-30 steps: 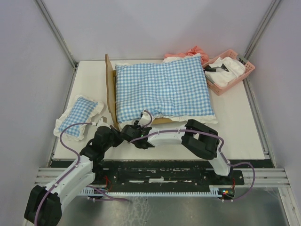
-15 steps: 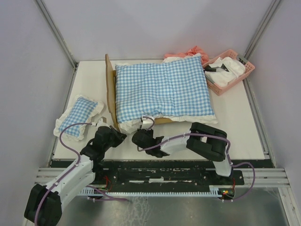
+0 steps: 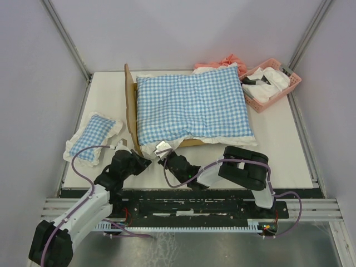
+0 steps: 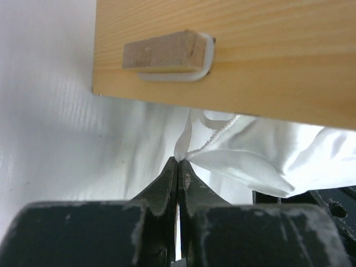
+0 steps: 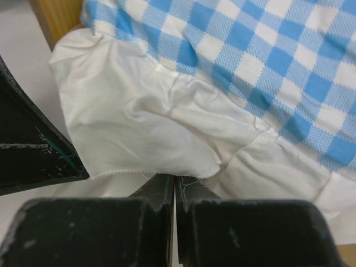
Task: Set up the pet bed
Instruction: Tie the ropes to the bed frame.
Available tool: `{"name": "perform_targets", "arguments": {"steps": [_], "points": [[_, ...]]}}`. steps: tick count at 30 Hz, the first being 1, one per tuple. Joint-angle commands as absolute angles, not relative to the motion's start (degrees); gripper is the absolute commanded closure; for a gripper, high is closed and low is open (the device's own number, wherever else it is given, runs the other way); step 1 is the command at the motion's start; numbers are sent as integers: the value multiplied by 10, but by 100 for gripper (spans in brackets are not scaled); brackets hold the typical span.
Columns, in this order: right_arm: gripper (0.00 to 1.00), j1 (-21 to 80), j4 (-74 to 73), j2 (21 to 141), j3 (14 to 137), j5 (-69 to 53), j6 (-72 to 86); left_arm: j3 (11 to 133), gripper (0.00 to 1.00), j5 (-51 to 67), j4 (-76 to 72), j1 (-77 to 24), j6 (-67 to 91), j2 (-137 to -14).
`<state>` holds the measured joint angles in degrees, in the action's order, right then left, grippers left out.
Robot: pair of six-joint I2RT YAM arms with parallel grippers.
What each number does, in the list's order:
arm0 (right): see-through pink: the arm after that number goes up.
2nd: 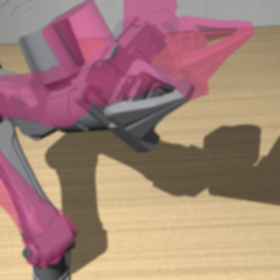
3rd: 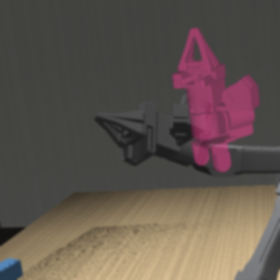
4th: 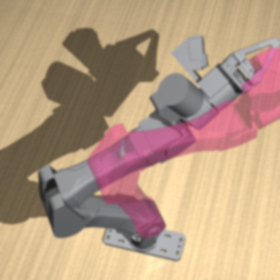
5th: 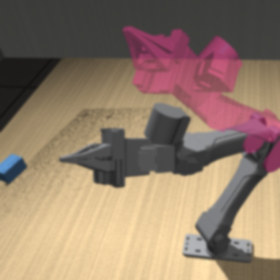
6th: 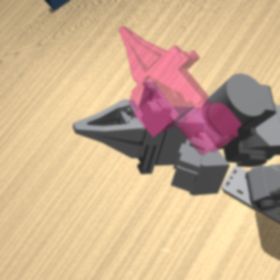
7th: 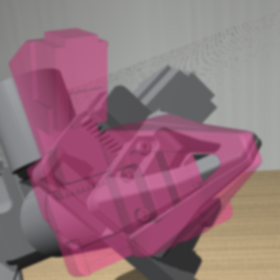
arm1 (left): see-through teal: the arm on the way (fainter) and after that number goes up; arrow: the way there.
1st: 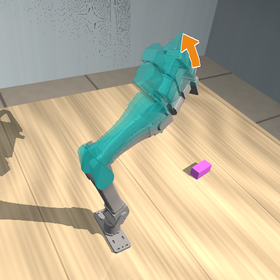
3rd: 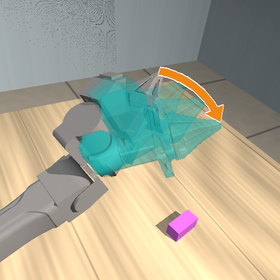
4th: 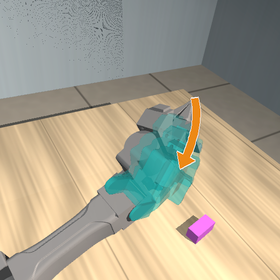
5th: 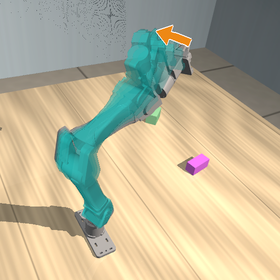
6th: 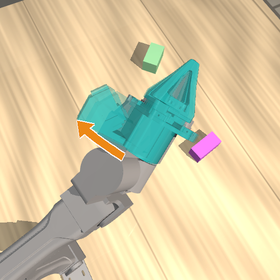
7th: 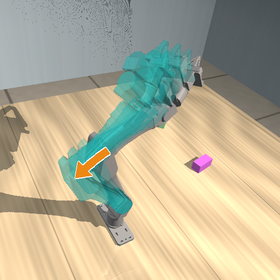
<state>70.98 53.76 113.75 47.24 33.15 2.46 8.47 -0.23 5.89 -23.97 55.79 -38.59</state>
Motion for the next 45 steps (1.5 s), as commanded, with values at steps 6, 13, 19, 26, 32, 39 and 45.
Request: {"name": "perform_targets", "arguments": {"steps": [6, 13, 19, 26, 32, 39, 45], "points": [[98, 708, 649, 1124, 439, 226, -194, 48, 96, 28, 58, -241, 560, -363], [98, 708, 656, 1123, 435, 165, -222, 70, 79, 17, 84, -241, 555, -368], [98, 707, 663, 1128, 432, 163, -230, 102, 57, -8, 132, -241, 554, -305], [98, 708, 665, 1124, 429, 156, -231, 112, 43, -16, 136, -241, 551, -221], [98, 707, 669, 1118, 425, 151, -233, 118, 39, -24, 126, -241, 548, -213], [98, 702, 671, 1101, 413, 156, -237, 175, 41, -75, 206, -240, 531, -225], [98, 701, 670, 1099, 411, 154, -231, 192, 53, -79, 244, -241, 526, -206]]}}
